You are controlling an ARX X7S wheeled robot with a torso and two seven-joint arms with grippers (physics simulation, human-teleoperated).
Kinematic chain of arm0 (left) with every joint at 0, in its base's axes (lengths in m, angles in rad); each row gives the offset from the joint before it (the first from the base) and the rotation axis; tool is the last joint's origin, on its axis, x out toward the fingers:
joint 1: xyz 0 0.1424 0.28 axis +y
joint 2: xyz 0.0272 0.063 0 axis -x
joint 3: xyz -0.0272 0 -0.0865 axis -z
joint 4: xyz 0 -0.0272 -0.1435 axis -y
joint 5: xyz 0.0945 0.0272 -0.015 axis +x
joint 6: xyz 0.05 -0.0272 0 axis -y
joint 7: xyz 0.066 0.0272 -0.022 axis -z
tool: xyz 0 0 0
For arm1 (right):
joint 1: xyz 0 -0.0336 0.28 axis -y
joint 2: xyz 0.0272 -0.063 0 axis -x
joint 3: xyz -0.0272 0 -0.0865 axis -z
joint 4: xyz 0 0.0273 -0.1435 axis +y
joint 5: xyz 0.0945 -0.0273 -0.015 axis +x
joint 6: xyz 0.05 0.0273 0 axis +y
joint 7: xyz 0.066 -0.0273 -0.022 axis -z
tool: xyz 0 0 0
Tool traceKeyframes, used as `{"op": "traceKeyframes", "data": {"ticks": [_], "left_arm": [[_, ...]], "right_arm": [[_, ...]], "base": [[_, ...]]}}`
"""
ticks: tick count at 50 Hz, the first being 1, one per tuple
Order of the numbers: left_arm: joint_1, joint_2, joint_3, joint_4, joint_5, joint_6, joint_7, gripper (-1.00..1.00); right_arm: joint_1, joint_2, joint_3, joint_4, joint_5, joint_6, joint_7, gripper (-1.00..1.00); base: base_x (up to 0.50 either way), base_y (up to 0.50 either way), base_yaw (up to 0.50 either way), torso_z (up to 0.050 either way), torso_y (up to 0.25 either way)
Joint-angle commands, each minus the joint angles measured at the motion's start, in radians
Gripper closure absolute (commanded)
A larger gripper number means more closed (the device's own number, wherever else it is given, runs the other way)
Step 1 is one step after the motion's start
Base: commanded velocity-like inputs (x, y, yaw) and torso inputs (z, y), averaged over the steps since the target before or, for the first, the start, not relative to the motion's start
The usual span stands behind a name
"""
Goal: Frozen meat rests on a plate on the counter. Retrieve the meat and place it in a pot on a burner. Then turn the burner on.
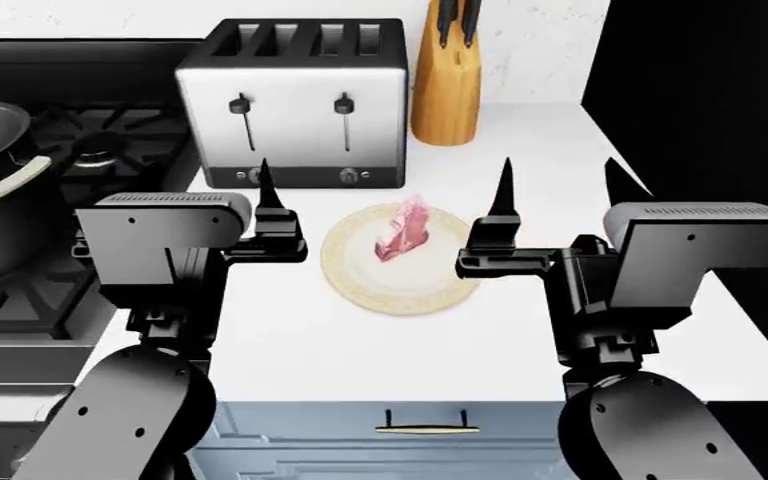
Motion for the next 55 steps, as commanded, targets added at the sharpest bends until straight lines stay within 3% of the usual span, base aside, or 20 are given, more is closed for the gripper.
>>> {"op": "traceKeyframes", "data": {"ticks": [1,38,55], "left_arm": [[-0.001,-0.005,0.001,0.000,-0.006,0.002,-0.006,-1.00],[-0.020,-0.020,0.022,0.006,-0.046,-0.027,0.001,-1.00],[-0.228,-0.051,0.067,0.045,-0.232,-0.320,0.115,-1.00]], "right_arm": [[0.002,0.006,-0.017,-0.005,0.005,0.001,0.000,-1.00],[0.002,0.025,-0.048,-0.028,0.002,-0.010,0.020,-1.00],[0.013,0.033,-0.053,-0.066,0.018,0.015,0.031,-1.00]], "base": [[0.12,0.00,0.00,0.000,0.000],[0.17,0.00,0.00,0.000,0.000],[0.00,0.00,0.00,0.000,0.000]]}}
